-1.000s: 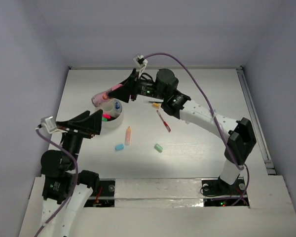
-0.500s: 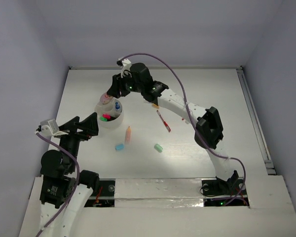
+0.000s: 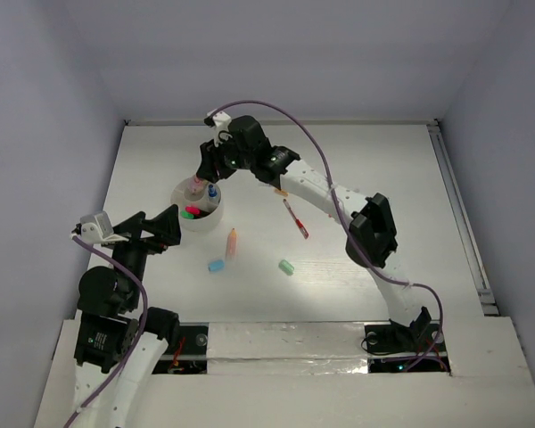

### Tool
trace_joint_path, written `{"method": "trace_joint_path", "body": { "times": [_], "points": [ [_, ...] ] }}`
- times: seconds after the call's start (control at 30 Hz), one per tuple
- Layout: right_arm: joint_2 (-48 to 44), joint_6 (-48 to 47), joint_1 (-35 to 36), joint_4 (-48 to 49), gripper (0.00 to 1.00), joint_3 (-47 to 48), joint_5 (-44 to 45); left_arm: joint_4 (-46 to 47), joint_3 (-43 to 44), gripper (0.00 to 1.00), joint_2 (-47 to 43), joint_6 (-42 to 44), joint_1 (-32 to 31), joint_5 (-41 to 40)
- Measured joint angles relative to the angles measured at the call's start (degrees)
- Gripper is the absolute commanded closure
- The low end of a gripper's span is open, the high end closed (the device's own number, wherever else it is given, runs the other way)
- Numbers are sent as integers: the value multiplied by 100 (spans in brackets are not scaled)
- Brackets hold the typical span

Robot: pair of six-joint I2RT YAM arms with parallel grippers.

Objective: Sort the stationery into containers
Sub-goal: Place the pen in the storage box.

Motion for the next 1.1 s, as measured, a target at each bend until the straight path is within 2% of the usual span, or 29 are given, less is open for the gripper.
{"method": "trace_joint_path", "body": {
  "times": [0.3,0.37,0.4,0.47,0.5,0.53,0.57,0.7,0.9,1.03,1.1],
  "points": [
    [358,-328,129,-332,93,376,160,0,-2,1,0,0,0,0],
    [446,-446,190,-431,90,501,251,0,-2,1,0,0,0,0],
    [468,-496,212,-457,88,525,297,0,-2,1,0,0,0,0],
    [498,-608,273,-509,74,546,367,0,-2,1,0,0,0,0],
    [503,-658,299,-525,58,546,398,0,-4,1,0,0,0,0],
    [507,-704,319,-531,49,546,437,0,-4,1,0,0,0,0],
    [507,-752,354,-535,36,546,470,0,-4,1,0,0,0,0],
    [507,-861,431,-472,16,546,579,2,-33,1,0,0,0,0],
    [507,-855,490,-197,5,546,595,-4,-76,1,0,0,0,2],
    [476,-767,496,39,8,481,590,-4,-79,1,0,0,0,2],
    [299,-699,496,251,8,155,619,-4,-79,1,0,0,0,0]
  ]
}}
